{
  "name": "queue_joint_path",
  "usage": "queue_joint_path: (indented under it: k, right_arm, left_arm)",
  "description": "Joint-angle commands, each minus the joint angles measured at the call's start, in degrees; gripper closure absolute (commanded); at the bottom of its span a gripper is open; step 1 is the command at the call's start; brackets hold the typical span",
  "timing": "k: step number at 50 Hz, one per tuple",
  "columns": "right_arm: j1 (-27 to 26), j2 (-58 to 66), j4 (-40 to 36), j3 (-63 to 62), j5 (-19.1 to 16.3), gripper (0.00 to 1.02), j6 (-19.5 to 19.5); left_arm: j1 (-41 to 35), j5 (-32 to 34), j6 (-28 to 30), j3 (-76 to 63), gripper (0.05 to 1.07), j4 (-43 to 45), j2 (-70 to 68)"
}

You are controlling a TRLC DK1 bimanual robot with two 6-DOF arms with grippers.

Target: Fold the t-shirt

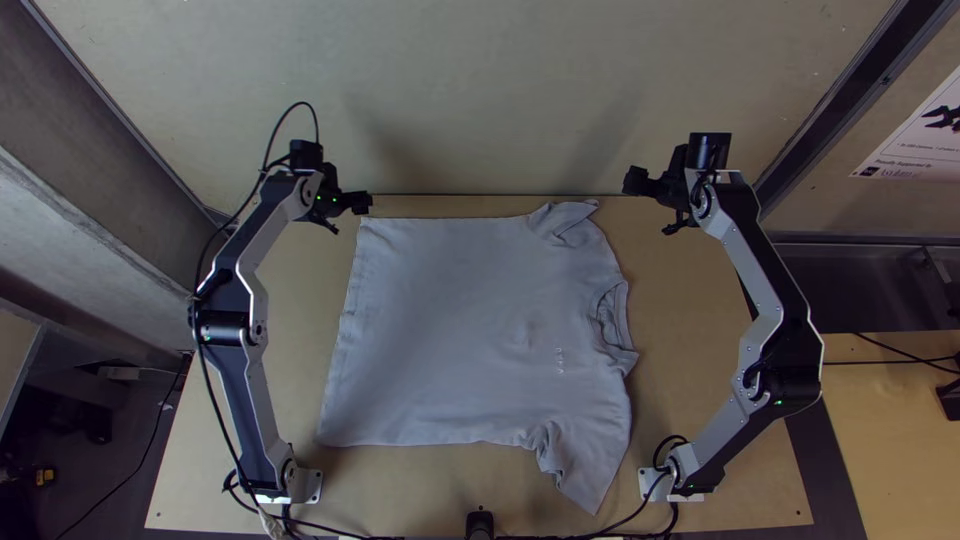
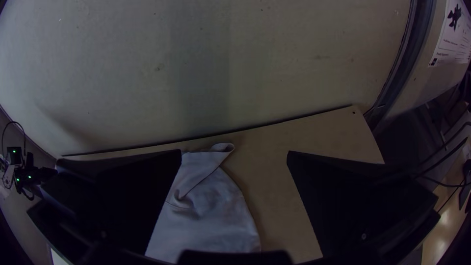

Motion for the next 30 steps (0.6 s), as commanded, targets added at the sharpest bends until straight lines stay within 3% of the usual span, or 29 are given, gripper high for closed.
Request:
queue_joint_path:
  k: [1, 30]
  right_arm:
    - [0.0, 1.9, -0.4, 1.9, -0.4, 0.04, 1.6]
    - [-1.1, 7.6, -0.4, 4.2, -0.4, 0.04, 1.6]
  left_arm:
    - [-0.6, -0.7, 0.1, 3.0, 0.33, -0.7, 3.2]
    - [-2.8, -6.5, 0.4, 10.9, 0.33, -3.6, 13.9]
